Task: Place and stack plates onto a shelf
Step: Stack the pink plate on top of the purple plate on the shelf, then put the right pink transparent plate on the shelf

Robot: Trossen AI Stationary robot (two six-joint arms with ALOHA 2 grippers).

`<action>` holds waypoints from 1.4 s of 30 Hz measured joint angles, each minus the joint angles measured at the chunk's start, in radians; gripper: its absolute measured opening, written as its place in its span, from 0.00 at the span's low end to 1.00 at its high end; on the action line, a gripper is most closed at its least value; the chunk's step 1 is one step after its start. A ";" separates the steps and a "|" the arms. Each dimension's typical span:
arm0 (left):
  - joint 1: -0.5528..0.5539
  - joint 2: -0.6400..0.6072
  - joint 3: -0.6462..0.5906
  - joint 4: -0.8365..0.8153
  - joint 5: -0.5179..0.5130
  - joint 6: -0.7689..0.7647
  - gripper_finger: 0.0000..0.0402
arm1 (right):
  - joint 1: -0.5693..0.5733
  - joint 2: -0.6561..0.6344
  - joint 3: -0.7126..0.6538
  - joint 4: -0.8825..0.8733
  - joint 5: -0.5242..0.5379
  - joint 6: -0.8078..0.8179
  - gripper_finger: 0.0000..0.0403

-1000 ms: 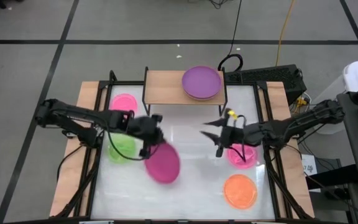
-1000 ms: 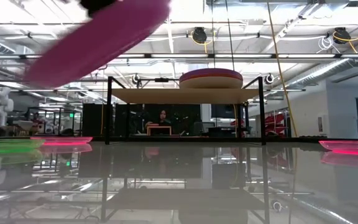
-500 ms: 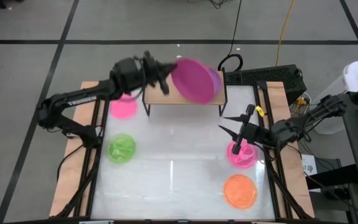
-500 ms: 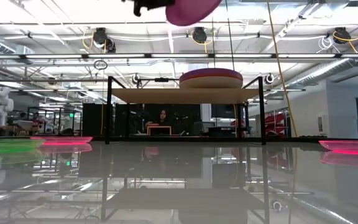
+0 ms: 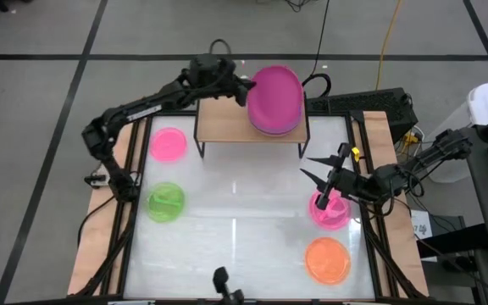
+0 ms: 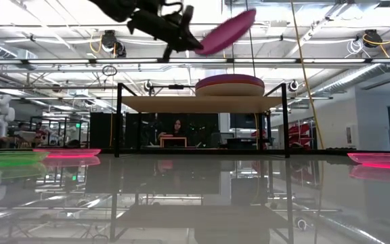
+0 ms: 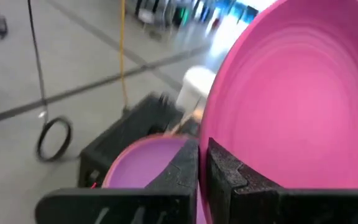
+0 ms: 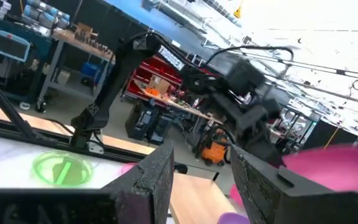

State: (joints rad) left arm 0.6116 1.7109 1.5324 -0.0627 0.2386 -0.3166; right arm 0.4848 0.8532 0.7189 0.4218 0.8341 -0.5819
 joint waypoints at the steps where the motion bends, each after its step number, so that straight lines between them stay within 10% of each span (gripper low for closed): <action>1: -0.001 0.025 0.043 -0.063 0.000 0.023 0.03 | 0.001 0.000 0.000 0.000 0.000 0.004 0.35; 20: -0.016 0.074 0.172 -0.204 -0.063 0.238 0.39 | 0.002 0.000 0.000 -0.054 0.000 0.046 0.35; 30: -0.031 -0.236 0.171 -0.172 0.012 0.358 0.40 | 0.002 0.001 0.000 -0.109 0.002 0.073 0.35; 42: -0.096 -0.653 0.071 -0.633 0.025 0.454 0.40 | 0.001 0.001 0.000 -0.136 0.003 0.099 0.35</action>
State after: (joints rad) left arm 0.5161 1.0578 1.6029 -0.6957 0.2634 0.1373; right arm 0.4862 0.8539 0.7189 0.2863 0.8368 -0.4831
